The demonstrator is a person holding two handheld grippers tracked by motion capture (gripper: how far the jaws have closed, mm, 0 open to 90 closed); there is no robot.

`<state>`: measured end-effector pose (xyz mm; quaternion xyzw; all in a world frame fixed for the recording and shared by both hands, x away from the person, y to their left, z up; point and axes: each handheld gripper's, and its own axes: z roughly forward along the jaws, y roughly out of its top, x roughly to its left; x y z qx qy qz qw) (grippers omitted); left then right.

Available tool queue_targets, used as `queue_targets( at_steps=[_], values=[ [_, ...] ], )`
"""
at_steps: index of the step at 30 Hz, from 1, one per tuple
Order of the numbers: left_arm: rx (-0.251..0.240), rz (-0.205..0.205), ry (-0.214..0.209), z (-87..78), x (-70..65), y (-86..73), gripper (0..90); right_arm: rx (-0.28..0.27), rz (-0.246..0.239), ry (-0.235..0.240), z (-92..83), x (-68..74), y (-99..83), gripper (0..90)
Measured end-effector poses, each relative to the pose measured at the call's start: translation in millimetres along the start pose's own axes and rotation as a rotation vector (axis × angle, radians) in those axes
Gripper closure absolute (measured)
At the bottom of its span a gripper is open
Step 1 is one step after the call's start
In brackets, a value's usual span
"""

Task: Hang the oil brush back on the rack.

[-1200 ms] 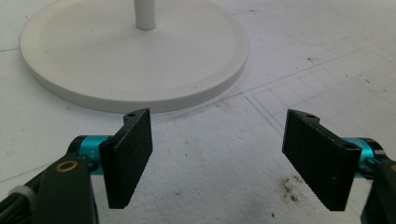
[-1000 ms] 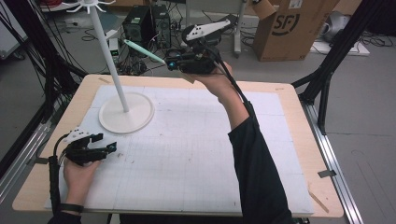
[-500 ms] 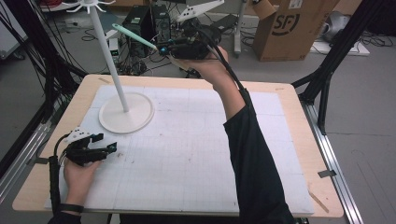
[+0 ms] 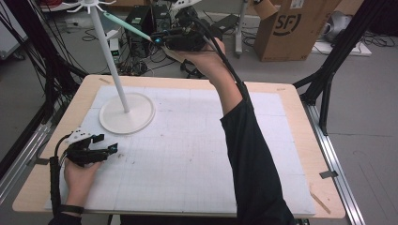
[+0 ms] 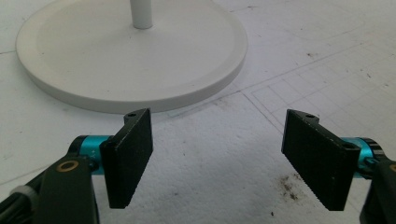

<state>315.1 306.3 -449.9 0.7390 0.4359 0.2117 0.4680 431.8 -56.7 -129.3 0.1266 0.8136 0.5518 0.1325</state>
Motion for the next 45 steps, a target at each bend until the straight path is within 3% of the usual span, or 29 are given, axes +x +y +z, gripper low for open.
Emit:
queue_targets(
  at_steps=[17, 45],
  values=[
    [0.003, 0.001, -0.002, 0.2, -0.2, 0.1, 25.5, -0.027, -0.007, -0.009, 0.6, -1.8, 4.7, 83.2],
    [0.002, 0.005, -0.007, 0.5, -0.4, 0.1, 25.7, 0.014, -0.005, -0.029, 9.7, -4.8, 1.7, 83.1]
  ],
)
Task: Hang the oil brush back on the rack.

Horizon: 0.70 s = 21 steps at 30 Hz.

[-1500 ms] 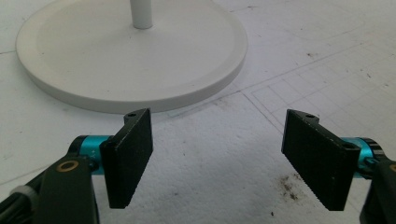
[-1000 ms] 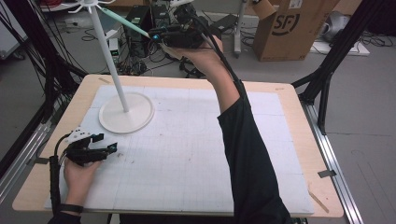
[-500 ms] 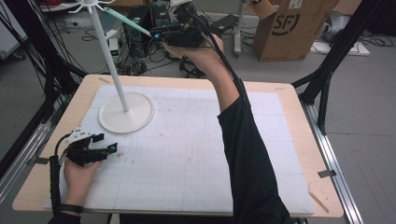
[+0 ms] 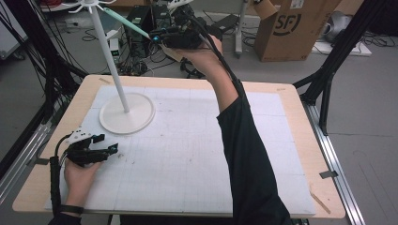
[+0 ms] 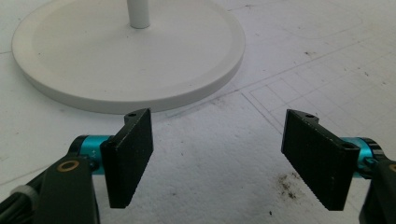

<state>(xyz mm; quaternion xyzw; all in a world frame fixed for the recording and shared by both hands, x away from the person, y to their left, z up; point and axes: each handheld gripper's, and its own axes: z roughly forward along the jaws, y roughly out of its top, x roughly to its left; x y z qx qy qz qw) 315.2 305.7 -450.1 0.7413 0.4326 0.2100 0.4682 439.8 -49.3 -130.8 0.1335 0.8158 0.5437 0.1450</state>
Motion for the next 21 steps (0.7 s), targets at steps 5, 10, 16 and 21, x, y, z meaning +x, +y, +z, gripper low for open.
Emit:
queue_targets(
  at_steps=[5, 10, 16, 21],
  values=[
    [0.0, 0.001, 0.0, -0.1, -0.1, 0.0, 25.6, 0.005, -0.002, -0.001, 2.7, 0.5, -0.3, 83.1],
    [0.0, 0.001, 0.0, -0.1, -0.1, 0.0, 25.7, 0.012, 0.0, -0.003, 6.4, 0.6, -1.3, 83.1],
    [0.0, 0.0, -0.001, -0.1, -0.1, 0.0, 25.7, 0.021, 0.002, -0.003, 11.4, -0.1, -3.2, 83.0],
    [-0.001, 0.0, -0.002, -0.1, 0.0, 0.0, 25.7, 0.032, -0.001, -0.005, 15.3, -0.1, -4.4, 82.5]
  ],
)
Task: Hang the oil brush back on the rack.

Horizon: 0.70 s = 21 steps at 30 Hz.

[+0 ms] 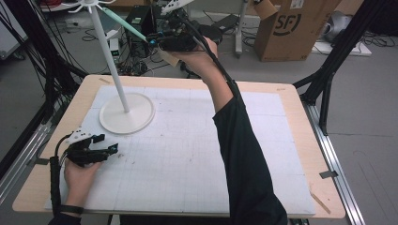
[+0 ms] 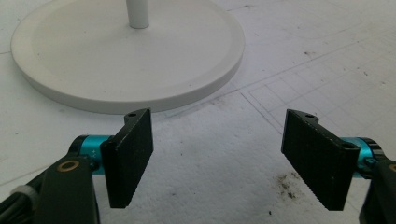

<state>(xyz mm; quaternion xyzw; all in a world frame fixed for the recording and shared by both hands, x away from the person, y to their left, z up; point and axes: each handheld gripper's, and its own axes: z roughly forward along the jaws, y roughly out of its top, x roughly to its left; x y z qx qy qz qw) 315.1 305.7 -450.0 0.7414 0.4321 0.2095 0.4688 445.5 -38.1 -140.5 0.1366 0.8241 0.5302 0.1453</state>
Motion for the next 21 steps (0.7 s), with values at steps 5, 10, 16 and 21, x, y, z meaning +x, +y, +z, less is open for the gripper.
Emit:
queue_targets(
  at_steps=[5, 10, 16, 21],
  values=[
    [0.0, 0.001, 0.0, -0.1, 0.0, 0.0, 25.7, 0.025, -0.005, 0.004, 5.8, 0.8, -2.9, 70.8],
    [-0.001, 0.002, 0.0, -0.2, -0.1, 0.0, 25.6, 0.026, -0.007, 0.019, 1.2, -0.1, -9.2, 63.4],
    [0.0, -0.003, -0.001, -0.4, 0.6, 0.0, 25.5, 0.042, -0.003, 0.048, -21.5, -5.7, -38.2, 55.5],
    [-0.003, -0.008, -0.004, -0.7, 1.4, -0.1, 25.3, 0.055, 0.013, 0.054, -48.7, -9.5, -81.3, 49.2]
  ],
)
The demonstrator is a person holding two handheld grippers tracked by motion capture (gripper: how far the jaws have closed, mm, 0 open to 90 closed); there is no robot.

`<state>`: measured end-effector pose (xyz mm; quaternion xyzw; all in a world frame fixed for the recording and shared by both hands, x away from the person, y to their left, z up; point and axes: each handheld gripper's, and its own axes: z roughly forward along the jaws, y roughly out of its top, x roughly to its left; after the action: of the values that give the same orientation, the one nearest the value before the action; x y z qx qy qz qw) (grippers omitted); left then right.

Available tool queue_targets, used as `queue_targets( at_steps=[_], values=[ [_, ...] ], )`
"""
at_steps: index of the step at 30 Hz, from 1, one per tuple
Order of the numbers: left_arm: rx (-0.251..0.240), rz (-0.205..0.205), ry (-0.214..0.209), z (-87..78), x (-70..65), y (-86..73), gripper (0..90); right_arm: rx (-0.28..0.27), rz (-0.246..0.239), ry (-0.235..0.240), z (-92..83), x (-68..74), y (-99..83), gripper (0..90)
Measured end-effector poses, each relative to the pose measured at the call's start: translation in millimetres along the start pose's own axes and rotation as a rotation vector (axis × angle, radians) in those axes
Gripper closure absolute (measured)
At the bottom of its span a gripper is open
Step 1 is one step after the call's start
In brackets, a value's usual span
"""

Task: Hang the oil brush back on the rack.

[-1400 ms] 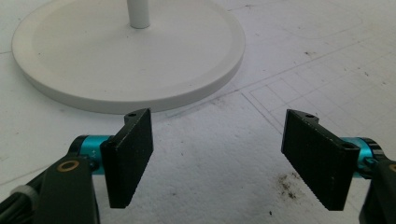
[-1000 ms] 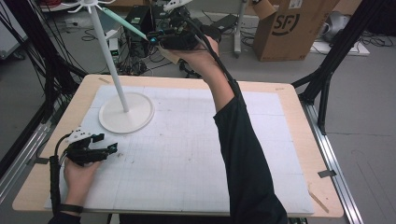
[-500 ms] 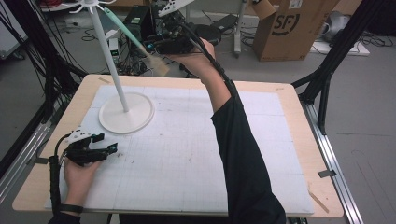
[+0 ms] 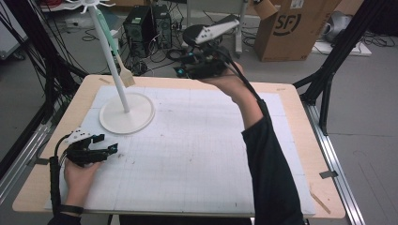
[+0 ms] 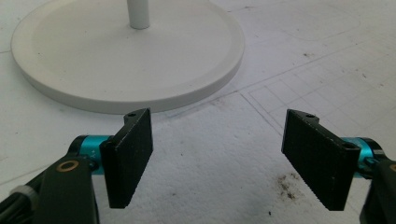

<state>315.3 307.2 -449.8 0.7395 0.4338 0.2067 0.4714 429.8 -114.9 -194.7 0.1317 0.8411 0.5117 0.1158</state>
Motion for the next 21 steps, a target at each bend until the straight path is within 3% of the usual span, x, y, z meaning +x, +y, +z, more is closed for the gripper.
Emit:
queue_targets(
  at_steps=[12, 21],
  values=[
    [-0.005, -0.008, -0.004, -0.4, 0.6, -0.2, 24.5, -0.025, 0.082, -0.027, -61.1, 11.7, -117.0, 39.1],
    [-0.005, -0.008, -0.002, -0.5, 0.7, -0.3, 24.3, -0.06, 0.191, -0.085, -91.8, 27.8, -210.7, 35.2]
  ],
)
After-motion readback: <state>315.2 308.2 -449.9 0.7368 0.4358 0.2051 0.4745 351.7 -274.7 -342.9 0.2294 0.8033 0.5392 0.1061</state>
